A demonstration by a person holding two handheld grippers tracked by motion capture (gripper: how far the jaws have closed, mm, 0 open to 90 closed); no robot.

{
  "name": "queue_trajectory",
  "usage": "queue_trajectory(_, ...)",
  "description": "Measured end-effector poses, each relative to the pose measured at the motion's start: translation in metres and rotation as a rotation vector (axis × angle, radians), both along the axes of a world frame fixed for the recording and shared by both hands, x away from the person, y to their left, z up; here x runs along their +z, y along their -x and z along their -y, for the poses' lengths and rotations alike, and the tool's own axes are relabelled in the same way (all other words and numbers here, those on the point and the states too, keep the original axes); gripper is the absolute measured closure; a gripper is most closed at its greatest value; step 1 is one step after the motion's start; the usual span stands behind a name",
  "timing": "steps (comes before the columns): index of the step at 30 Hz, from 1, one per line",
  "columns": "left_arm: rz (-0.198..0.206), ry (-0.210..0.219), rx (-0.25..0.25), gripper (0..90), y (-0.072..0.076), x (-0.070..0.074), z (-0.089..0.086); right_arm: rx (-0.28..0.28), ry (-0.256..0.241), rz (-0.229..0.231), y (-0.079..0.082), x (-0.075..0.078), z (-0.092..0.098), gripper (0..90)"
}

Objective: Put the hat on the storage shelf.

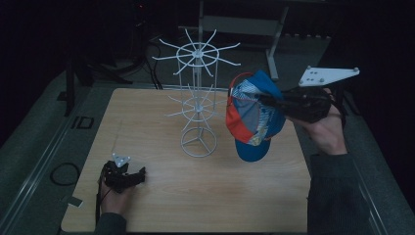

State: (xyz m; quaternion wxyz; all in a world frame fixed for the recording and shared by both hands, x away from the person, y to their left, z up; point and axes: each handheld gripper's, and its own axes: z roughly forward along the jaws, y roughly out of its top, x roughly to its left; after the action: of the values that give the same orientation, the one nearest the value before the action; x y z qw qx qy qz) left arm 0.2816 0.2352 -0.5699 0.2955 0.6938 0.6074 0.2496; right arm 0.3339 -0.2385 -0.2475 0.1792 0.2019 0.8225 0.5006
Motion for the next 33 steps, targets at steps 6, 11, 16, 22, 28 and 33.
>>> queue_trajectory(6,0.002,0.0,0.0,15.0,-0.0001,-0.0001,0.0001,0.0,-0.007,0.004,0.001,0.0016,0.0012,87.9)
queue_trajectory(11,0.002,0.001,-0.001,15.0,-0.0001,-0.0001,0.0002,-0.003,-0.006,0.006,0.0015,0.002,0.0025,87.9)
queue_trajectory(16,0.002,0.0,-0.001,15.0,-0.0001,-0.0001,0.0002,-0.006,-0.01,0.007,0.0022,0.0024,0.003,87.9)
queue_trajectory(22,0.001,0.0,-0.003,15.0,0.0,0.0,0.0002,-0.004,-0.011,0.014,0.003,0.0036,0.0033,87.9)
queue_trajectory(28,0.001,-0.001,-0.004,15.0,0.0,0.0,0.0002,-0.006,-0.01,0.017,0.0039,0.0041,0.0034,87.9)
queue_trajectory(33,0.001,-0.001,-0.005,15.0,0.0,0.0,0.0002,-0.004,-0.012,0.024,0.0047,0.0054,0.0033,87.9)
